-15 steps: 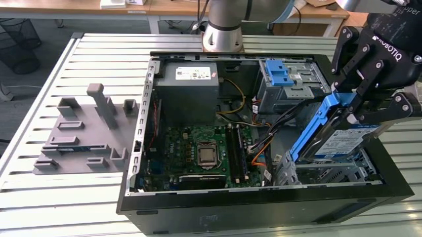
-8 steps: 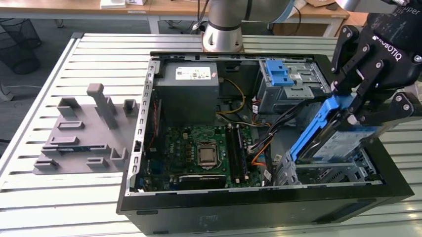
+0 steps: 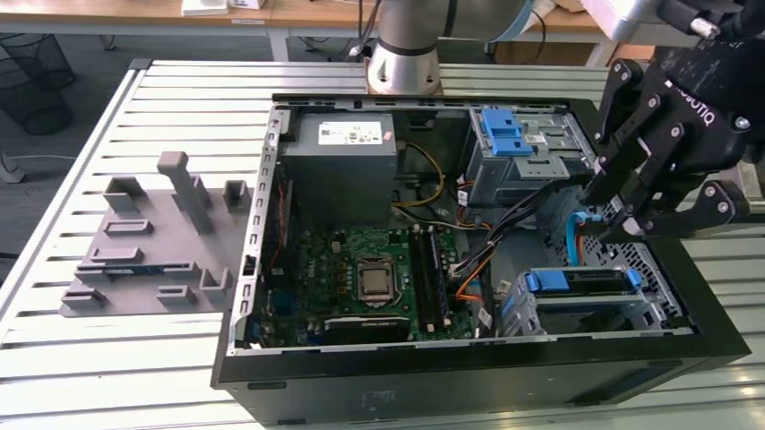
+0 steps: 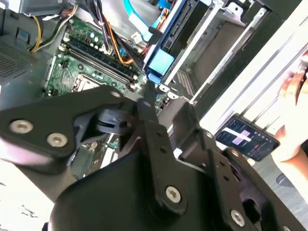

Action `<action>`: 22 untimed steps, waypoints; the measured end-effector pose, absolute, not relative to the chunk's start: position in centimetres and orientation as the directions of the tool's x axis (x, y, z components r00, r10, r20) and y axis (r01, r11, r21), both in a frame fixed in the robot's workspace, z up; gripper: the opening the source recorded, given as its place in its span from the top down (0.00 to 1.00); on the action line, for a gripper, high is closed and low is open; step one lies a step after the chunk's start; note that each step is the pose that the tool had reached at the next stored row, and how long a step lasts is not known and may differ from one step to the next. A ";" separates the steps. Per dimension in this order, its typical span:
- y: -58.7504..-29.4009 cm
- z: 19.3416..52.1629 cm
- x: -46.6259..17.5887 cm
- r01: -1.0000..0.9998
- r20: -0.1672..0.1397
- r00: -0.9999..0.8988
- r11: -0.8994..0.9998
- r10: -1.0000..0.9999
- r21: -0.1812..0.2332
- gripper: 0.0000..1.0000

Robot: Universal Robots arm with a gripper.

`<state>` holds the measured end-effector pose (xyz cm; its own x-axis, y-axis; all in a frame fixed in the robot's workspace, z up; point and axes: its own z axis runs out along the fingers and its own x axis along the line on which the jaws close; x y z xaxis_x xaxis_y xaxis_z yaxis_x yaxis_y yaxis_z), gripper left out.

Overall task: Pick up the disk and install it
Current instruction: 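Insert the disk into the insertion slot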

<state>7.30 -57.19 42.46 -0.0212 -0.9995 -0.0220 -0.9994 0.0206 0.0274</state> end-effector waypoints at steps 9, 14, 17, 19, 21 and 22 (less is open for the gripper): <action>-57.2 41.0 7.3 -0.999 -0.022 -0.021 0.021 -1.000 0.027 0.87; -57.2 41.0 7.3 -0.999 -0.022 -0.021 0.021 -1.000 0.027 0.89; -57.2 41.0 7.3 -0.999 -0.022 -0.021 0.021 -1.000 0.027 0.89; -57.2 41.0 7.3 -0.999 -0.022 -0.021 0.021 -1.000 0.027 0.89; -57.2 41.0 7.3 -0.999 -0.022 -0.021 0.021 -1.000 0.027 0.89; -57.2 41.0 7.3 -0.999 -0.022 -0.021 0.021 -1.000 0.027 0.89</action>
